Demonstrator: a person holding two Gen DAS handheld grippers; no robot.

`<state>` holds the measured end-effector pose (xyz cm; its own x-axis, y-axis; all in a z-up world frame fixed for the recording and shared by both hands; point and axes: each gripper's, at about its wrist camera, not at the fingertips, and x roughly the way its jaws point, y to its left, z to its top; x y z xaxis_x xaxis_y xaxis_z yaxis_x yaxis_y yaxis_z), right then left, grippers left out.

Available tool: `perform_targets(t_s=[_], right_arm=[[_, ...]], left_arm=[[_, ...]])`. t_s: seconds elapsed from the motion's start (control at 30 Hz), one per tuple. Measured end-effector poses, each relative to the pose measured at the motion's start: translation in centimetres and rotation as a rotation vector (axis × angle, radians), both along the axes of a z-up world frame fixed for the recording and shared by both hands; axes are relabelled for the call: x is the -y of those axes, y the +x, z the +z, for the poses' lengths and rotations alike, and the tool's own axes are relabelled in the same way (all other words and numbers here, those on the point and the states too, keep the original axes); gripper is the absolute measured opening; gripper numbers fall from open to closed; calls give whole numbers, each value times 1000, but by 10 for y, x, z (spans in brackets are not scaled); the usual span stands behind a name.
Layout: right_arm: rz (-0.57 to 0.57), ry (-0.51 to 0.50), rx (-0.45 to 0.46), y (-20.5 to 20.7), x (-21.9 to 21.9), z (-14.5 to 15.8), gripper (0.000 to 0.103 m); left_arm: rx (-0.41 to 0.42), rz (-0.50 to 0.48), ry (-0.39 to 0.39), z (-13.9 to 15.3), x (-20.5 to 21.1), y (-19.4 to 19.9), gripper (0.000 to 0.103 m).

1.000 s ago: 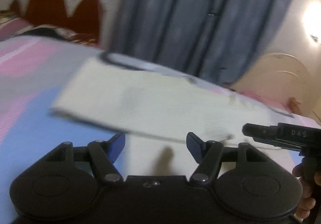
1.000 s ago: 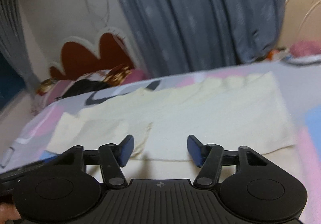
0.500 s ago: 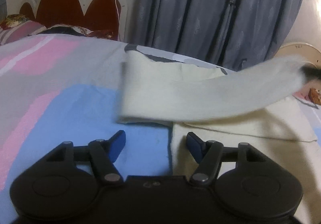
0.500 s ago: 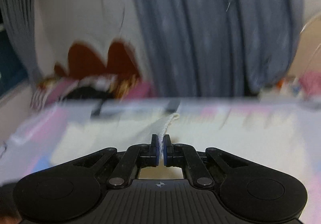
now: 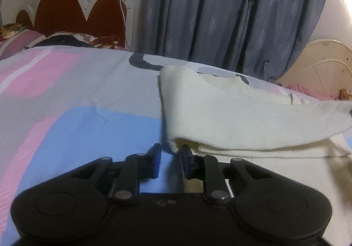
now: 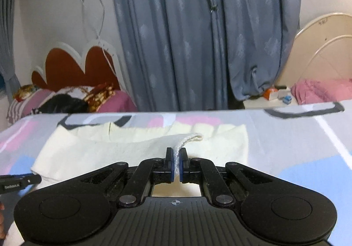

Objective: Fold small clothes

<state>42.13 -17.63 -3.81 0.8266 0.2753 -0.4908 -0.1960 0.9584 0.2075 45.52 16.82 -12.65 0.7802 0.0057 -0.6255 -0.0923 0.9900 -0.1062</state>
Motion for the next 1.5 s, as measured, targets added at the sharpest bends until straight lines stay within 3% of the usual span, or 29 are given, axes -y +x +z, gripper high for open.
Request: perform_targets(t_s=[0.1, 0.23, 0.4, 0.47, 0.63, 0.7, 0.77, 0.8, 0.87, 0.93, 1.03, 1.1, 1.13, 1.2, 1.23, 1.3, 1.43, 1.5], right_arm=[[-30, -6, -6, 2, 13, 1, 3], [-36, -66, -138, 17, 18, -29, 3], [-42, -12, -93, 3, 26, -20, 3], [-42, -37, -82, 1, 24, -17, 3], [-82, -128, -173, 23, 25, -49, 3], [-67, -176, -154, 24, 23, -53, 3], [-83, -208, -130, 17, 23, -46, 4], [-119, -233, -98, 11, 24, -39, 4], [-112, -186, -48, 2, 26, -28, 4], [-57, -142, -74, 8, 15, -29, 4], [23, -160, -88, 14, -14, -37, 4], [52, -249, -117, 15, -27, -52, 4], [53, -307, -125, 15, -30, -60, 4], [51, -378, -97, 12, -25, -65, 4], [35, -380, -99, 13, -22, -61, 4], [17, -288, -79, 20, -16, -50, 4], [73, -112, -78, 58, -50, -42, 4], [104, -91, -70, 75, -81, -45, 4]], left_arm=[[-3, -4, 5, -2, 2, -1, 16], [-10, -14, 12, -1, 3, -2, 13], [-17, -33, 22, -1, 2, -1, 11], [-19, -35, 25, -1, 2, -1, 11], [-23, -64, 60, -1, 3, -2, 11], [-9, -87, 81, 5, 0, -6, 19], [67, -80, 65, 18, -7, -17, 33], [95, -83, 42, 24, -9, -19, 33], [110, -104, 19, 30, -1, -12, 33], [98, -139, 17, 27, 15, 1, 33], [50, -172, -19, 9, 32, 16, 37], [54, -159, -44, -5, 24, 15, 37], [56, -155, -80, -5, 17, 14, 38], [48, -120, -79, 1, 5, 14, 37], [60, -98, -81, 6, 1, 16, 42], [79, -112, -79, 12, 4, 32, 47], [71, -150, 47, 18, 38, 81, 68], [56, -108, 39, 13, 37, 105, 67]])
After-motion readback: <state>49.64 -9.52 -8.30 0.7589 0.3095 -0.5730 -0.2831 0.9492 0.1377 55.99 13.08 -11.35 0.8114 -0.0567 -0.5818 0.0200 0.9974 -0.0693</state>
